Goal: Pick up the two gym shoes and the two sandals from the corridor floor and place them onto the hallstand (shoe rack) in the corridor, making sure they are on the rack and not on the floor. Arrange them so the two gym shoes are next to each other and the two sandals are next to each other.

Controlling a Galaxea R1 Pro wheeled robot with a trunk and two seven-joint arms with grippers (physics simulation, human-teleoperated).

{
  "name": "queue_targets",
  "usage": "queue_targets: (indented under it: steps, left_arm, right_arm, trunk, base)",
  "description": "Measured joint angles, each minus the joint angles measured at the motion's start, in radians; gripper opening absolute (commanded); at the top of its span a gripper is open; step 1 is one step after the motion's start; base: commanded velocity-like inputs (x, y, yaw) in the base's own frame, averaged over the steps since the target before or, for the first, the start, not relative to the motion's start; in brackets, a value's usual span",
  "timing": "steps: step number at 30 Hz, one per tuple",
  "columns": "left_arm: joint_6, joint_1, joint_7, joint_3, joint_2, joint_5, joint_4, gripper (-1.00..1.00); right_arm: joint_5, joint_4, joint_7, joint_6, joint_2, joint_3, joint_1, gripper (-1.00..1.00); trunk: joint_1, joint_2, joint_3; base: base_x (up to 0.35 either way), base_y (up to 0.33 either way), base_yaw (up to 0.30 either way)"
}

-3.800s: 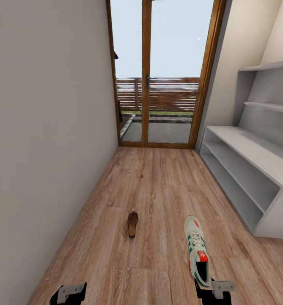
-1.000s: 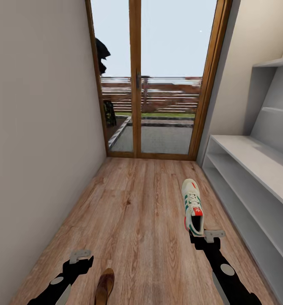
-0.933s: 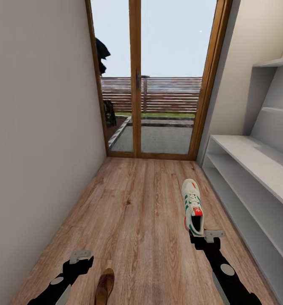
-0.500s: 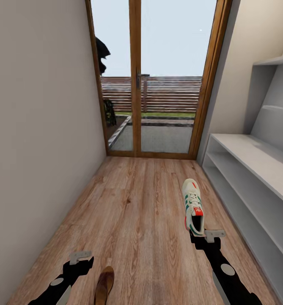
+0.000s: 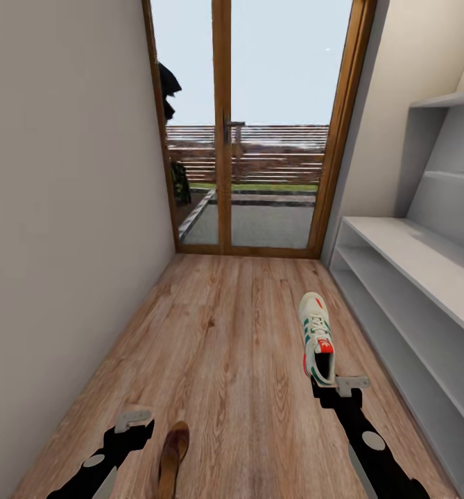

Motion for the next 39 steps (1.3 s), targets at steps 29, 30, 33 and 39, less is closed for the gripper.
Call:
queue_targets:
  steps: [29,30,33,39]
  left_arm:
    - [0.009,-0.005,-0.001,0.001,0.004,-0.001,-0.001,1.0]
    - [0.01,-0.006,-0.001,0.001,0.004,-0.001,-0.001,1.0]
    - [0.012,-0.007,0.0,0.001,0.004,-0.001,-0.001,1.0]
    - [0.014,-0.011,0.0,0.001,0.005,-0.001,0.0,1.0]
  right_arm:
    - [-0.001,0.0,0.0,0.001,0.0,-0.001,0.001,-1.0]
    - [-0.001,0.0,0.0,0.001,0.0,-0.001,0.0,-1.0]
    - [-0.001,-0.001,0.0,0.001,0.0,-0.001,0.0,-1.0]
    - [-0.002,-0.002,0.0,0.0,0.0,-0.001,0.001,-1.0]
  trunk:
    - [0.03,-0.056,-0.065]
    - [0.034,-0.063,-0.07]
    - [0.046,-0.084,-0.084]
    - [0.069,-0.126,-0.113]
  base:
    - [-0.014,0.0,0.0]
    - [0.0,0.0,0.0]
    - [0.0,0.0,0.0]
    - [0.0,0.0,0.0]
